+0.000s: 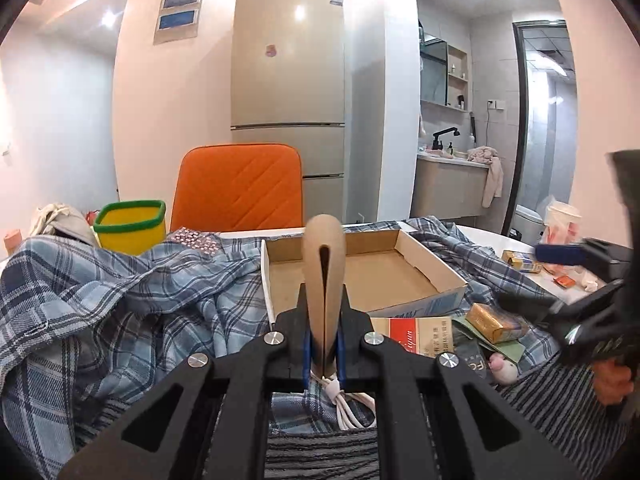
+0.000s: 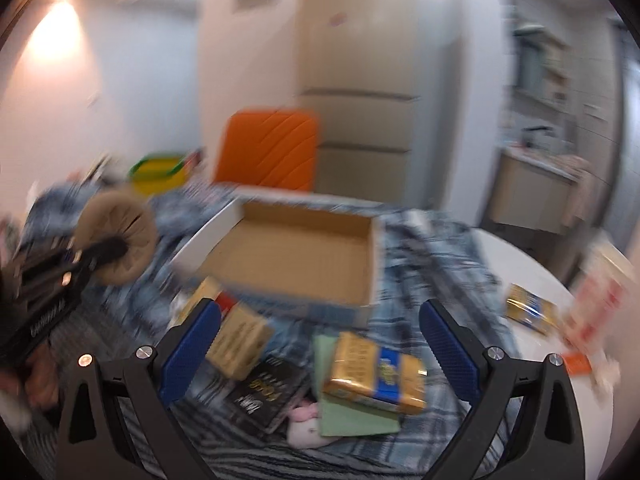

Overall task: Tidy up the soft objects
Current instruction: 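Lift the air freshener with the left tool while the right tool grasps the Liqun pack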

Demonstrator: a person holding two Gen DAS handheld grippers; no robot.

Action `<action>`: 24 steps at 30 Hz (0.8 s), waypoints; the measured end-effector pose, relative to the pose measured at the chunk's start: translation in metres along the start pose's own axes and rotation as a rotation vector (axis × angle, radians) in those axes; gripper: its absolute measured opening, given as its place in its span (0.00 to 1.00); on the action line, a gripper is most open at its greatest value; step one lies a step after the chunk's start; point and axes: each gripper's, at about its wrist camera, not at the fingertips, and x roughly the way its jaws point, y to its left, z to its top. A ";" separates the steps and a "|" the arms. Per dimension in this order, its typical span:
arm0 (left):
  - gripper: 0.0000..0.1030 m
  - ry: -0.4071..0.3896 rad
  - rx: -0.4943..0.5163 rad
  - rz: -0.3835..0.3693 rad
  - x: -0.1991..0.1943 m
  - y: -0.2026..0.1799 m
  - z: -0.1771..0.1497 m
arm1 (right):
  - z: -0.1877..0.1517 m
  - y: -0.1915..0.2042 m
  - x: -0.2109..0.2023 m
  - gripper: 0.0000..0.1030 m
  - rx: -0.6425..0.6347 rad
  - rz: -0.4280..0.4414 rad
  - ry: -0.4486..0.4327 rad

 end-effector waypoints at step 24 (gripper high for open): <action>0.08 0.030 -0.023 0.013 0.004 0.003 -0.004 | -0.005 0.084 0.096 0.71 -0.426 0.143 0.272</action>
